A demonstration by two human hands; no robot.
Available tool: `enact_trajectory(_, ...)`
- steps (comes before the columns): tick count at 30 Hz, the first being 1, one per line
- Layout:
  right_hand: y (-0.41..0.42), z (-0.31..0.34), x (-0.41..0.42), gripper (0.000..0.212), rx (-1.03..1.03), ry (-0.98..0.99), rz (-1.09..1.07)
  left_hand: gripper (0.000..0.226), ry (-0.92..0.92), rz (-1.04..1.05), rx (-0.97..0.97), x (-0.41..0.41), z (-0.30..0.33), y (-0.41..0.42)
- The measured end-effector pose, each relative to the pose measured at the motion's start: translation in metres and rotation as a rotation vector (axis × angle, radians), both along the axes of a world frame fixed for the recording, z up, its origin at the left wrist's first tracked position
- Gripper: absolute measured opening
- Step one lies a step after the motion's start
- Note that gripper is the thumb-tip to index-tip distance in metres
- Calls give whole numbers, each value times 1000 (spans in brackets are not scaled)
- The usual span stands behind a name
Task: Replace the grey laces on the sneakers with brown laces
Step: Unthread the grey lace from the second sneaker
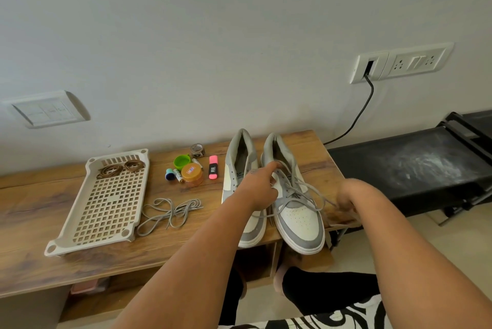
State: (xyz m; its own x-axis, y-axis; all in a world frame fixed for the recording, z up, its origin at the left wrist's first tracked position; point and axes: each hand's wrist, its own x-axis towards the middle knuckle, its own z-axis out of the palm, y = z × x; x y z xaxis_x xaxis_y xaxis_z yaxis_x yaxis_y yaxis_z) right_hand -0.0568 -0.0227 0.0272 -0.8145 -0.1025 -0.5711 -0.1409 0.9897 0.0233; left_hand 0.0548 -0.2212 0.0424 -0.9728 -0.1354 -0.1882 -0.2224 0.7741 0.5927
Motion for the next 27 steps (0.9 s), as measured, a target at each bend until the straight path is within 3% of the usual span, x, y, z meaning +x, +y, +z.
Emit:
enact_trajectory(3, 10, -5, -5, 24, -12, 0, -28, 65, 1, 1, 11, 0, 0, 0)
enact_trajectory(5, -1, -4, -4, 25, -281, 133, 17, 65, -1, 3, 8, -1, 0, 0)
enact_trajectory(8, -27, 8, 15, 21, -692, 151, 91, 64, 3, 8, -1, -2, -1, 2)
enact_trajectory(12, -39, 11, 26, 10, -671, 239, 184, 65, 9, 13, -3, -1, -1, 3)
enact_trajectory(16, -33, 8, 17, 6, -658, 183, 144, 63, 5, 16, 12, 0, 1, 2)
enact_trajectory(21, -9, 7, 3, 13, -126, 69, 91, 60, 24, 30, 28, 0, 2, 1)
enact_trajectory(23, 1, 5, 0, 16, -44, 42, 48, 59, 26, 30, 22, 0, 2, 1)
enact_trajectory(25, 1, 9, 0, 16, -181, 114, 65, 59, 23, 29, 7, -1, 1, 2)
enact_trajectory(27, -9, 20, 8, 20, -499, 168, 111, 60, 20, 26, -9, -2, 1, 2)
